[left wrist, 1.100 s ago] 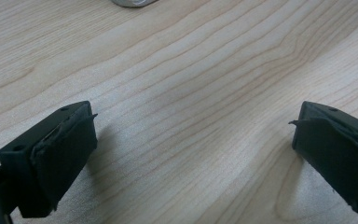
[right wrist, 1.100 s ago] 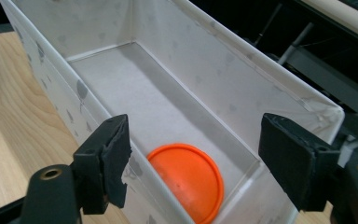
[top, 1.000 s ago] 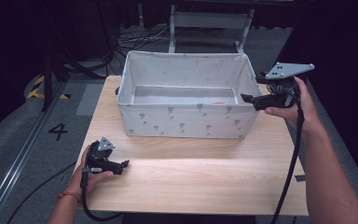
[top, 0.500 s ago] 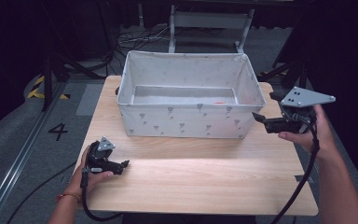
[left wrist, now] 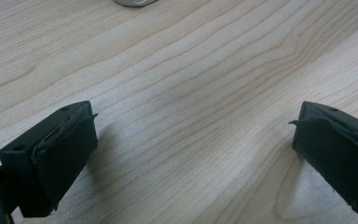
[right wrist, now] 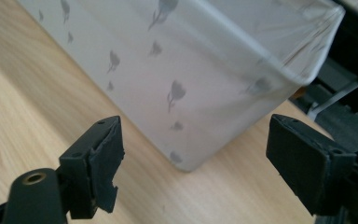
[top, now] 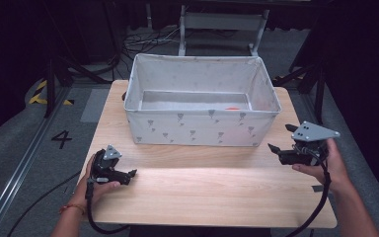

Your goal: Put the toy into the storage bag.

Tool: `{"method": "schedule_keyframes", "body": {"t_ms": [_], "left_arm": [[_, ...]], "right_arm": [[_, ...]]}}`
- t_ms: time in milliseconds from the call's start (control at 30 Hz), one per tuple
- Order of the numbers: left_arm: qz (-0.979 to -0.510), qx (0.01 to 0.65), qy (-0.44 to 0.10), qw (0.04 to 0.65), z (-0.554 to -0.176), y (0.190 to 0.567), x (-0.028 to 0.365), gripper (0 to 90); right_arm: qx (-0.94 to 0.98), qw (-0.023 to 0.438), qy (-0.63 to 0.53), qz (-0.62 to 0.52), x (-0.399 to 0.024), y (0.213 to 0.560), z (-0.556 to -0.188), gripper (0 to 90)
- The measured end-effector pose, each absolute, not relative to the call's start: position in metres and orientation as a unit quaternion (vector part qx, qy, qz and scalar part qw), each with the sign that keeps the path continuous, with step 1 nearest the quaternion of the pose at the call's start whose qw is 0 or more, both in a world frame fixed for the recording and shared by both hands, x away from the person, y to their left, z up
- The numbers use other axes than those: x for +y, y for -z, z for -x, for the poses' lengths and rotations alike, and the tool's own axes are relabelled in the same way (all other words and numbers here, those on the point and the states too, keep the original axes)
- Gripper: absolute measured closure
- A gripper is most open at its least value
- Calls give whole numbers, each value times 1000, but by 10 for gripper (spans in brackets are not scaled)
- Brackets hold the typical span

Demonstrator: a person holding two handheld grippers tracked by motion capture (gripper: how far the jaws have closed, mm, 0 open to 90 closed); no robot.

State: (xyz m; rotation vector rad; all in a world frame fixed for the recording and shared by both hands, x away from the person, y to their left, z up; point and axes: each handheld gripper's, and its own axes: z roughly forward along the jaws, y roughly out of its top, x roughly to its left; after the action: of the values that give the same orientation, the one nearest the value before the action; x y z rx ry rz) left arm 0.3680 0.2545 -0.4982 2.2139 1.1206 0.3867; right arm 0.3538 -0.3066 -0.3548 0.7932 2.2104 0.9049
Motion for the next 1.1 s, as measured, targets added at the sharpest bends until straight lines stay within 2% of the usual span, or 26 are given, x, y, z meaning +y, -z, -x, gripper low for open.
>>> {"method": "schedule_keyframes", "body": {"t_ms": [467,767,933,1033,1100], "left_arm": [[-838,424,-146,310,-368,498,255,2],[-839,424,-145,309,-368,498,255,2],[-838,424,-146,311,-368,498,254,2],[-837,425,-147,311,-368,498,254,2],[-836,427,-148,311,-367,498,254,2]], "right_arm": [[842,276,-315,-339,-324,424,-345,199],[841,209,-328,-377,-349,470,-332,206],[835,201,-333,-389,-359,491,-324,207],[819,175,-361,-410,-365,503,-322,195],[816,174,-358,-419,-366,504,-322,164]]}}
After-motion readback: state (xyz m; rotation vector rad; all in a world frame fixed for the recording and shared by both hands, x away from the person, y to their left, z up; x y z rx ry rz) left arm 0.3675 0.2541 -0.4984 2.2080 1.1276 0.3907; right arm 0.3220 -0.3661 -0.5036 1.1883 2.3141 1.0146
